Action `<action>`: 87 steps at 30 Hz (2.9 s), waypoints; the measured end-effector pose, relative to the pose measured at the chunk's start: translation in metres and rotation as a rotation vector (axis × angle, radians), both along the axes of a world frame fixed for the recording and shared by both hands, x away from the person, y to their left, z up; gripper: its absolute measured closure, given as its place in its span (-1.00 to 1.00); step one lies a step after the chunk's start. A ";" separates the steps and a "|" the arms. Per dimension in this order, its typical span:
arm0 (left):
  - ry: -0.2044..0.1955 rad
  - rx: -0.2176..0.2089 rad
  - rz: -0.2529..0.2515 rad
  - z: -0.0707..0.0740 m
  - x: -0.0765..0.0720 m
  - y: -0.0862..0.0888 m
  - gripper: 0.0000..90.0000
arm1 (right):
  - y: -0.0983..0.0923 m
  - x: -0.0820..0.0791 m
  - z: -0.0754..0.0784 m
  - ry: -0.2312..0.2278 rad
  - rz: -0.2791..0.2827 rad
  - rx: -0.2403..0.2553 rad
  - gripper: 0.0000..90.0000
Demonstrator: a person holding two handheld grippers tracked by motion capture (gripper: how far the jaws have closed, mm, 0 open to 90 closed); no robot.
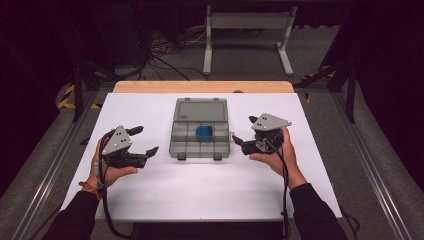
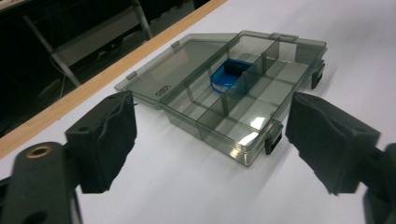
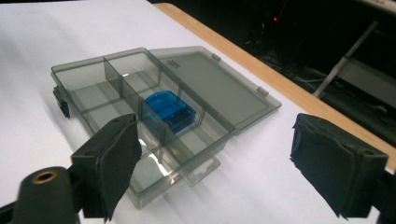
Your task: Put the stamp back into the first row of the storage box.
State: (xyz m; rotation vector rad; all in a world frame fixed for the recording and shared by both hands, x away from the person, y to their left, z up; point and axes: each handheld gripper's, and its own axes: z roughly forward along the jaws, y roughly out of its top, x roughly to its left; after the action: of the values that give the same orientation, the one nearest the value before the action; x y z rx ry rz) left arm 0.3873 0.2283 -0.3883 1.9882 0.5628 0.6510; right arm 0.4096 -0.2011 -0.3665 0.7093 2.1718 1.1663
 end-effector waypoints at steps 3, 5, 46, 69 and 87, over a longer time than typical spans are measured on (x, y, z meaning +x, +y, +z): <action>0.003 0.006 -0.001 -0.001 0.003 0.001 -0.40 | -0.005 -0.001 -0.004 0.000 -0.004 -0.007 -0.51; 0.009 0.010 -0.002 -0.002 0.006 0.001 -0.33 | -0.008 -0.001 -0.006 0.003 -0.012 -0.005 -0.45; 0.193 0.079 0.097 -0.007 0.114 -0.004 1.00 | -0.022 0.105 -0.010 0.231 -0.131 -0.060 1.00; 0.338 0.175 0.181 -0.040 0.174 -0.034 1.00 | 0.006 0.158 -0.041 0.343 -0.162 -0.160 1.00; 0.402 0.219 0.128 -0.063 0.186 -0.062 1.00 | 0.034 0.171 -0.069 0.438 -0.065 -0.234 1.00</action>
State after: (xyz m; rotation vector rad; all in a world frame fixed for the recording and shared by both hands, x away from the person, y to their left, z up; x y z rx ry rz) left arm 0.5730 0.1662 -0.4515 2.3225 0.8976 0.4000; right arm 0.5810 -0.1671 -0.4357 0.9928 2.5654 0.7540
